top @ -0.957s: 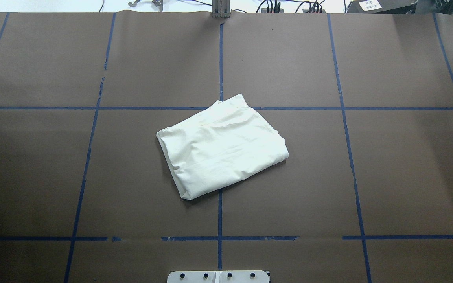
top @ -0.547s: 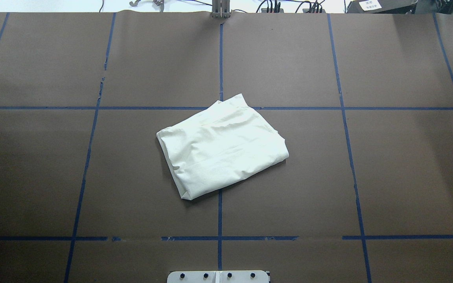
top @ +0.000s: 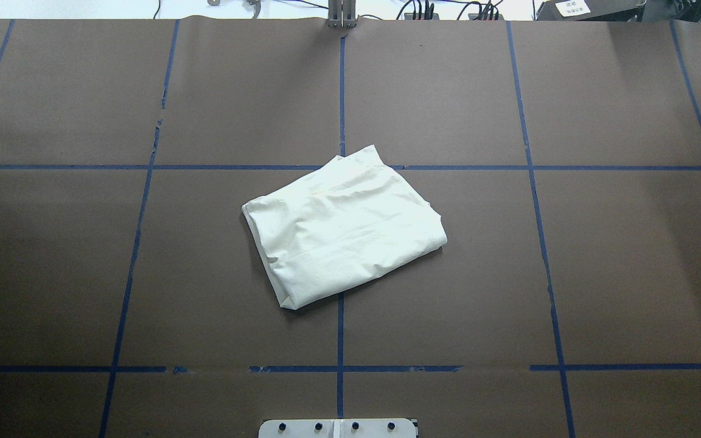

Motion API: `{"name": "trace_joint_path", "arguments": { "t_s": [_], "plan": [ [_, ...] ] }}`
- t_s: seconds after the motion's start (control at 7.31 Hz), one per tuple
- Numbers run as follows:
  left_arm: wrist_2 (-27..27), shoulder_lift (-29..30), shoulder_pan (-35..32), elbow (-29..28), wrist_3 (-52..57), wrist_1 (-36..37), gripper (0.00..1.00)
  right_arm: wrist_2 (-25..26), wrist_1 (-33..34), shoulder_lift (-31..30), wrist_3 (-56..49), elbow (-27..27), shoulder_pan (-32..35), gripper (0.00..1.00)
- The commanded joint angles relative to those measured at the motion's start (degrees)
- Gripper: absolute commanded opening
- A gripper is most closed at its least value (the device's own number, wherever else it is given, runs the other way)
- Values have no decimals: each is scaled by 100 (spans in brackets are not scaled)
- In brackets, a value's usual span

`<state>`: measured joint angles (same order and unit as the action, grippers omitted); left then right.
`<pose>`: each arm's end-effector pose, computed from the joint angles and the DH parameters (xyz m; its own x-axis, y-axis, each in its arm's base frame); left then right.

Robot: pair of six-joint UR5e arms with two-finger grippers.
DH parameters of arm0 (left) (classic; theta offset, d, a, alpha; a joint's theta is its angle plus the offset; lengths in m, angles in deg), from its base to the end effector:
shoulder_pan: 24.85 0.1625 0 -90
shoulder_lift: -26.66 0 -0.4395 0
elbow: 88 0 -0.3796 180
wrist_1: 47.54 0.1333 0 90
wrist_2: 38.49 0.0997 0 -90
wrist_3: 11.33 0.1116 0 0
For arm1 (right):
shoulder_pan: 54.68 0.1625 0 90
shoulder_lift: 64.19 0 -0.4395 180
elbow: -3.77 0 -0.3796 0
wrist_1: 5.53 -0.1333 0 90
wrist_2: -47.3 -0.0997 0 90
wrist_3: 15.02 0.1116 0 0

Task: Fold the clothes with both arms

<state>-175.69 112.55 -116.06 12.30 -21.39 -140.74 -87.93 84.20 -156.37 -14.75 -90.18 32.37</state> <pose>-0.0610 -0.4554 0.6185 0.6677 -0.0686 -0.7413 0.1396 0.9896 0.0342 0.0301 -0.4673 0.6650 0.7023 -0.0568 0.7096 0.0481 0.9983 0.0323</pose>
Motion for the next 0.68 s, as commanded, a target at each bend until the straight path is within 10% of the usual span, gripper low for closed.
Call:
{"name": "trace_joint_path", "arguments": {
  "t_s": [0.0,0.55],
  "plan": [
    [35,-11,-1,7,-22,-5,100,6,1,-2,0,0,-4,100],
    [413,-230,7,279,1283,625,100,-3,1,7,-18,8,-4,100]
  ]
}}
